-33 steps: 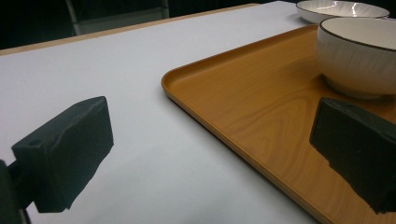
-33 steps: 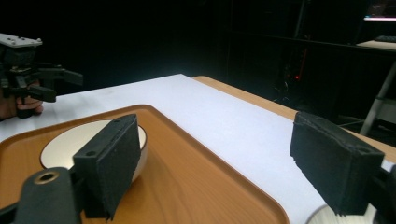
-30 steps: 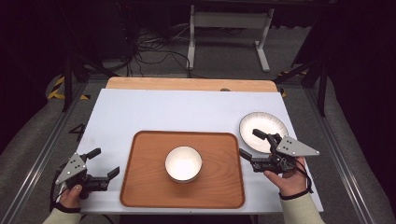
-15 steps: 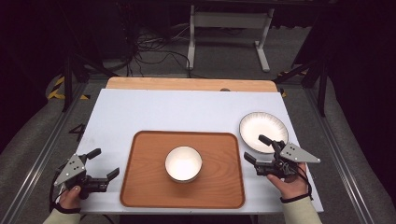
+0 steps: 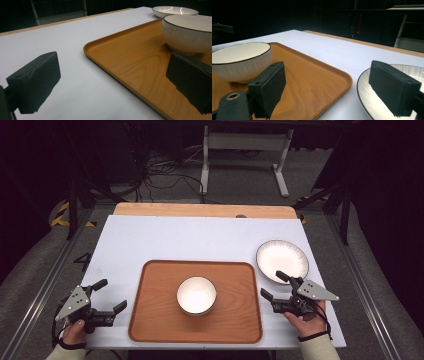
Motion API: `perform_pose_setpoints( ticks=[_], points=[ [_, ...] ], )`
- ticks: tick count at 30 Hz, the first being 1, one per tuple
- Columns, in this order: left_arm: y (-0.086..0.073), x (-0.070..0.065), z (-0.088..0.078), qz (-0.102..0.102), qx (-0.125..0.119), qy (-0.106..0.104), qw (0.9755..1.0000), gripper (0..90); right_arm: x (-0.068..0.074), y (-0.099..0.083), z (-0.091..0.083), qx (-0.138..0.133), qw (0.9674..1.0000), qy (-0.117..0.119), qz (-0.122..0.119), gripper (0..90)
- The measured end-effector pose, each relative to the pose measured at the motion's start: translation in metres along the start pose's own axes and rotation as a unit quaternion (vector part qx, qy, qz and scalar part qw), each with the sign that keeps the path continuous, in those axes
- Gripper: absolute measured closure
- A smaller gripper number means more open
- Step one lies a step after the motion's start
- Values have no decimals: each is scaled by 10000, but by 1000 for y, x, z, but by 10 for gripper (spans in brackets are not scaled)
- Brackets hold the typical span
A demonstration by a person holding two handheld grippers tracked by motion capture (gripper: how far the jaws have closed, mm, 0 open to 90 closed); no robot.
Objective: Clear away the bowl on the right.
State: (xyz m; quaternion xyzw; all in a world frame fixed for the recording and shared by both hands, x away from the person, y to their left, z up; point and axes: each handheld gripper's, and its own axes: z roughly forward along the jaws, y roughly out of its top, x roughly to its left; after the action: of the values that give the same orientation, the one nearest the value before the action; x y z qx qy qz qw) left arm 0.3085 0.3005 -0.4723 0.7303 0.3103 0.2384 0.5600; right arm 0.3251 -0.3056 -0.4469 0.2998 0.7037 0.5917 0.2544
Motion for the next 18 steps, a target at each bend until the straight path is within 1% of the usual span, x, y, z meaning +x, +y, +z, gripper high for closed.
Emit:
perform_pose_setpoints(
  ticks=[7,9,13,14,15,16,17,18],
  points=[
    [0,0,0,3,-5,-25,10000,2,2,-6,1,86,10000,27,6,145],
    [0,0,0,8,-1,-2,10000,3,1,-8,1,126,9998,116,30,148],
    [0,0,0,29,19,7,10000,3,1,-10,1,132,9998,162,16,148],
    [0,0,0,31,17,6,10000,3,1,-10,1,133,9997,194,11,136],
    [0,0,0,21,17,-4,10000,3,1,-10,2,169,9994,295,-30,88],
    [0,0,0,22,17,-5,10000,2,1,-10,2,193,9992,352,-53,61],
    [0,0,0,28,32,-13,10000,2,1,-10,2,193,9992,352,-53,61],
    [0,0,0,29,33,-13,10000,2,1,-10,3,204,9988,425,-98,40]
  ],
)
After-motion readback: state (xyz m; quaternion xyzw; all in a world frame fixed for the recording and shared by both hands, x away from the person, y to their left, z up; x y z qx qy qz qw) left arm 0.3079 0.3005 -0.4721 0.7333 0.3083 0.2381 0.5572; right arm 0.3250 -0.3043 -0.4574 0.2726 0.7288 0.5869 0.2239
